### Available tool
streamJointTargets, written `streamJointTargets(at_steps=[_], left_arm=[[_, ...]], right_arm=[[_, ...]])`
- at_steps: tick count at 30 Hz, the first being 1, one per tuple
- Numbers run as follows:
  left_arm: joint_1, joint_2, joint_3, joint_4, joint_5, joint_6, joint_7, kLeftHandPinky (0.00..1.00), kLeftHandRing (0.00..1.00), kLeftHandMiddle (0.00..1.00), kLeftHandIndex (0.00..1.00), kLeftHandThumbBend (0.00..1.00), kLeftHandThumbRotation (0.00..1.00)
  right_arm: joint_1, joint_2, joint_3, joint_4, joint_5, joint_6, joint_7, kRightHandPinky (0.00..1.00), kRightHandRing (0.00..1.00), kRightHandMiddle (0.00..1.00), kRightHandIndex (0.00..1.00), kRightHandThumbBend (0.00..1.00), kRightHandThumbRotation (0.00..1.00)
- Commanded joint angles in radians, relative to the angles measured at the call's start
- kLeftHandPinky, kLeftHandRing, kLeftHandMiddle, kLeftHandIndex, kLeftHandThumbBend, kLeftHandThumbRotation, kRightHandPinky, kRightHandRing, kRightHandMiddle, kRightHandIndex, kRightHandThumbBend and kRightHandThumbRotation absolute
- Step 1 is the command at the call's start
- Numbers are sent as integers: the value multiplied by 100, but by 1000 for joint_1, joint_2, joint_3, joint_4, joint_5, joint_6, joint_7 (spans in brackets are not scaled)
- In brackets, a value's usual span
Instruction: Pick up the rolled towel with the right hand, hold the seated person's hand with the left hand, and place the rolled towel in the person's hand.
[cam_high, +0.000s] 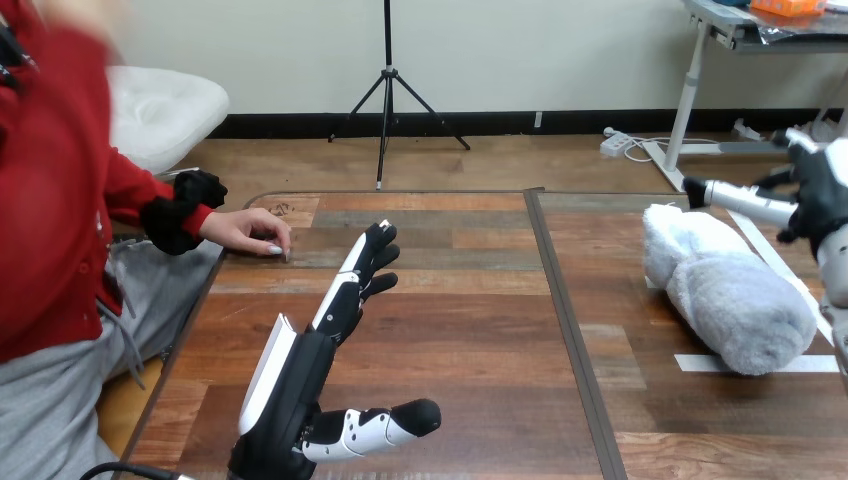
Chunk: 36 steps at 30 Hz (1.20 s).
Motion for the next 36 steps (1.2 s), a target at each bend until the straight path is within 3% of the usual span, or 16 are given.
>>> streamJointTargets(at_steps=[1,6,12,19,22,27,30,36], left_arm=[[-50,-6,2,-29,-15,-24,-1,86,94,97,97,100,68],[-45,-6,8,-34,-2,-23,5,86,93,96,97,100,68],[-42,-3,6,-32,-8,-32,2,86,93,96,97,100,68],[-34,-4,2,-40,-17,-25,-2,86,94,96,97,100,68],[-34,-3,1,-37,-18,-29,-3,86,94,96,97,100,68],[-35,-2,0,-33,-20,-33,-5,86,94,97,97,100,67],[-34,-2,0,-33,-18,-32,-4,86,94,97,97,100,67],[-36,-5,0,-34,-15,-31,-2,87,94,97,97,100,68]], right_arm=[[-257,-33,65,167,-41,5,-3,44,64,72,96,100,60],[-284,-23,89,217,-48,41,5,41,60,69,95,100,61],[-298,-15,139,257,-83,55,4,31,44,55,90,100,64],[-307,-6,157,281,-78,65,10,23,35,47,83,100,64],[-310,-1,172,290,-84,78,13,23,36,47,75,100,64],[-316,7,203,300,-104,100,25,26,41,52,70,100,66],[-318,9,221,305,-113,108,32,30,50,60,71,100,68],[-318,15,241,315,-121,120,39,35,58,66,80,100,70]])
